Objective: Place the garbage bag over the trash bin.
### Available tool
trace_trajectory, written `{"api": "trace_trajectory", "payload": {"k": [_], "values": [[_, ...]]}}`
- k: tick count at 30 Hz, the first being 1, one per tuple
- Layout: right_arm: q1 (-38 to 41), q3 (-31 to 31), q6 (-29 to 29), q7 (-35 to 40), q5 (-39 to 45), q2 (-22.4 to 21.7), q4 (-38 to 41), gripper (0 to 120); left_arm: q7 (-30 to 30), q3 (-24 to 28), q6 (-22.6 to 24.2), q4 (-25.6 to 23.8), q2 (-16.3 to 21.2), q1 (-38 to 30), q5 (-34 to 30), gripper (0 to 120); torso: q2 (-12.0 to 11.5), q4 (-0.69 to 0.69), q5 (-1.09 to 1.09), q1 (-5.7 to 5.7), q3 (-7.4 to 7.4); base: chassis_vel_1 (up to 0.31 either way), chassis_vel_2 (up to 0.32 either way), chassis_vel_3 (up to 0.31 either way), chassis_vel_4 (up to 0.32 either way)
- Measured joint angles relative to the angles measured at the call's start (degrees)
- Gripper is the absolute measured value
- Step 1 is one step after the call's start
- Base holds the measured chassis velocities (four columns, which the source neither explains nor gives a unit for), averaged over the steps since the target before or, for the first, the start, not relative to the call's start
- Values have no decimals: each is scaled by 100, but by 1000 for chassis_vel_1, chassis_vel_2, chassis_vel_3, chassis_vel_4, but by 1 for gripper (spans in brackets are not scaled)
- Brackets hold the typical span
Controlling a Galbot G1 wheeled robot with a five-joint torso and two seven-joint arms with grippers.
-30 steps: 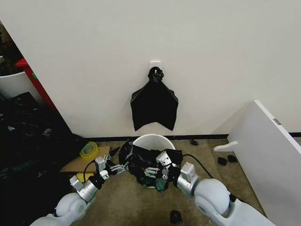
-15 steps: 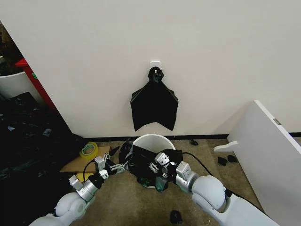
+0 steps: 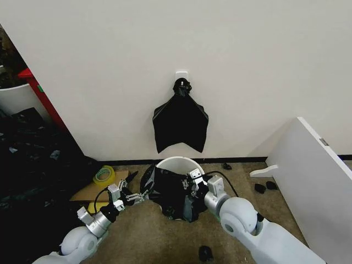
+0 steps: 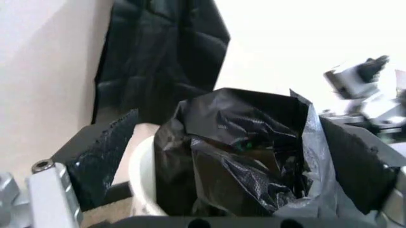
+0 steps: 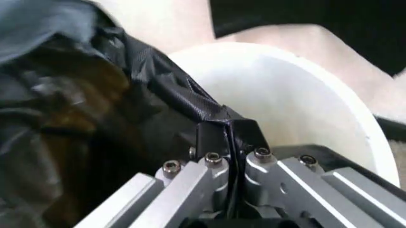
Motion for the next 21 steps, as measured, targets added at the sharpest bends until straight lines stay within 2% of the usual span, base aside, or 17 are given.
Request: {"api": "trace_trajectory", "payload": {"k": [7, 9, 21], "values": [[35, 18, -79, 178, 115, 73, -151, 0, 238, -78, -213, -213, 113, 245, -190, 100, 0, 2, 0, 0, 0, 0, 0, 0, 0], [8, 32, -82, 221, 104, 98, -193, 0, 340, -143, -267, -205, 170, 276, -311, 100, 0, -1, 0, 0, 0, 0, 0, 0, 0], [113, 6, -160, 705, 142, 269, -423, 0, 578, -512, -320, -175, 252, 325, -705, 100, 0, 0, 0, 0, 0, 0, 0, 0, 0]]}}
